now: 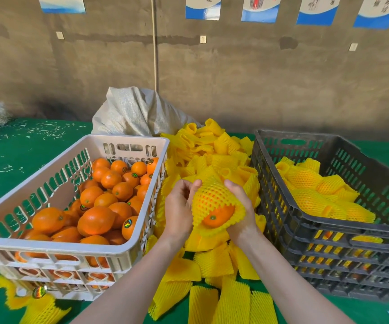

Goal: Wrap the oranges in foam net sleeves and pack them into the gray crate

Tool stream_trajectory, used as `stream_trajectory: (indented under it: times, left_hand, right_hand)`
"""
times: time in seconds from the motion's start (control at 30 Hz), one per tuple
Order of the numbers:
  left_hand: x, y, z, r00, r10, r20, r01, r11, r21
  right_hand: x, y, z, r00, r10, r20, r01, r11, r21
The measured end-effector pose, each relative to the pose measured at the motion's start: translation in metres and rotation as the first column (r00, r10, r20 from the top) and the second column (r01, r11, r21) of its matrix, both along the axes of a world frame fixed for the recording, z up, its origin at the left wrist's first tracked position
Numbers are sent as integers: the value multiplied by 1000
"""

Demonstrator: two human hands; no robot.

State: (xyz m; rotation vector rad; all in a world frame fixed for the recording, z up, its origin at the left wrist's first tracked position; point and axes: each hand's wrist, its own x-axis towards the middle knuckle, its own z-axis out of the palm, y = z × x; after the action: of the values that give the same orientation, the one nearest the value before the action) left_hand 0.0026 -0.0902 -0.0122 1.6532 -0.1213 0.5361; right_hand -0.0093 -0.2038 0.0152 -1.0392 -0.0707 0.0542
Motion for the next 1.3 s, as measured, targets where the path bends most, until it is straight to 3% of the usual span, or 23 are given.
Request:
stream_trajectory:
  times: [0.07, 0.1, 0.13, 0.17, 0.23, 0.43, 0.57, 0.67, 0.7, 0.77, 0.83, 0.87, 1.07, 1.17, 1.23, 1.3]
  left_hand:
    - [3, 6, 5, 965, -29, -260, 31, 1000, 4]
    - [2, 9, 9, 881, -159, -445, 129, 987, -97]
    - [1, 10, 14, 741, -351, -573, 234, 934, -270]
    - [0, 11, 18, 611, -509, -606, 292, 857, -425]
    - [-4, 8, 21, 512, -651, -560, 358, 754, -550]
    - [-14, 0, 21, 565, -615, -550, 502, 785, -362]
    - [-15, 1, 24, 615, -575, -539, 545, 804, -236]
    - [-14, -1, 24, 671, -545, -503, 465, 837, -287]
    - [-13, -2, 22, 685, -545, -483, 425, 838, -343]
    - [-14, -2, 21, 715, -552, -429, 391, 825, -408]
    - [-17, -2, 21, 746, -527, -407, 364, 835, -412]
    - [-18, -4, 20, 762, -499, -414, 334, 849, -409]
    - [-23, -22, 16, 902, -292, -319, 141, 897, -420]
    - [-23, -26, 23, 906, -311, -288, 169, 889, -426]
    - [-19, -29, 26, 889, -353, -293, 228, 894, -385]
    - [-12, -33, 31, 839, -450, -305, 284, 841, -461]
  right_hand:
    - [0, -9, -2, 976, -29, 216, 76, 974, -212]
    - [0, -12, -3, 951, -35, 306, 132, 944, -302]
    - [0, -15, -4, 923, -46, 383, 202, 904, -377]
    - [1, -18, -6, 892, -53, 449, 274, 853, -444]
    - [1, -20, -9, 849, -34, 527, 368, 754, -544]
    - [6, -21, -13, 883, -132, 449, 372, 781, -502]
    - [9, -25, -7, 878, -73, 474, 356, 763, -540]
    - [7, -24, -6, 857, -160, 490, 436, 734, -521]
    - [4, -22, -6, 874, -192, 446, 425, 745, -513]
    - [-4, -17, -8, 964, -164, 207, 245, 850, -467]
    - [-13, -11, -14, 996, -46, -70, 23, 955, -296]
    - [-16, -9, -17, 992, -4, -127, -24, 975, -223]
    - [-19, -7, -23, 991, 28, -129, -38, 997, -74]
    - [-17, -14, -25, 993, 115, -34, -116, 992, -46]
    - [-14, -21, -23, 997, 69, 34, -64, 992, -111]
    - [-11, -29, -18, 998, 12, 56, -3, 987, -159]
